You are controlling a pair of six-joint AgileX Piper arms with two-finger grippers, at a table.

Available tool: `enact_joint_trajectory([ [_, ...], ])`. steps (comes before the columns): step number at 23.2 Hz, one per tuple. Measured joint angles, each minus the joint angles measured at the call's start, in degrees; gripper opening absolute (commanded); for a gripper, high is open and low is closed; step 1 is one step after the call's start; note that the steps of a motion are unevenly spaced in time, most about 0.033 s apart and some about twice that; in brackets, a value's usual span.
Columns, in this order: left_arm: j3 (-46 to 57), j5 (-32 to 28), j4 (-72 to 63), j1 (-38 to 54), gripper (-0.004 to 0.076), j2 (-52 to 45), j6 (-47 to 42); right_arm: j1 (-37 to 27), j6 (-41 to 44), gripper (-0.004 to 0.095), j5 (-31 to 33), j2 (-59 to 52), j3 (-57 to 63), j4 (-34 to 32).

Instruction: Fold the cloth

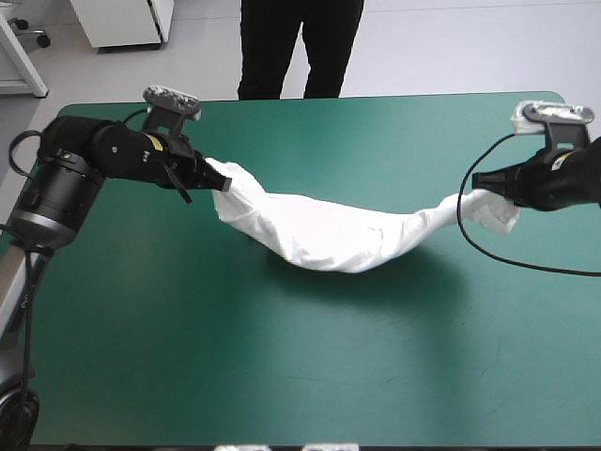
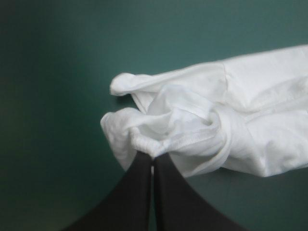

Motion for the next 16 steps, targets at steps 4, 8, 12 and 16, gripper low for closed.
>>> enact_joint_trajectory([
  [4, -17.03, 2.13, 0.43, 0.0, -0.0009, -2.4, 0.0, 0.0, -4.95, -0.0017, 1.66, -0.36, -18.31, 6.46],
  [8, -32.25, 1.34, 0.71, 0.02, -0.0009, -4.11, 0.0, 0.0, -8.16, -0.0017, 0.4, -0.43, -33.56, 10.07],
  [12, -39.6, -0.91, 0.73, 0.02, -0.0009, -5.8, 0.37, 0.0, -10.46, -0.0017, -3.01, -0.58, -43.09, 12.05],
  [16, -42.72, -1.83, 0.68, 0.02, -0.0009, -9.35, 1.66, 0.0, -11.16, -0.0017, -4.77, -1.18, -50.19, 11.68],
])
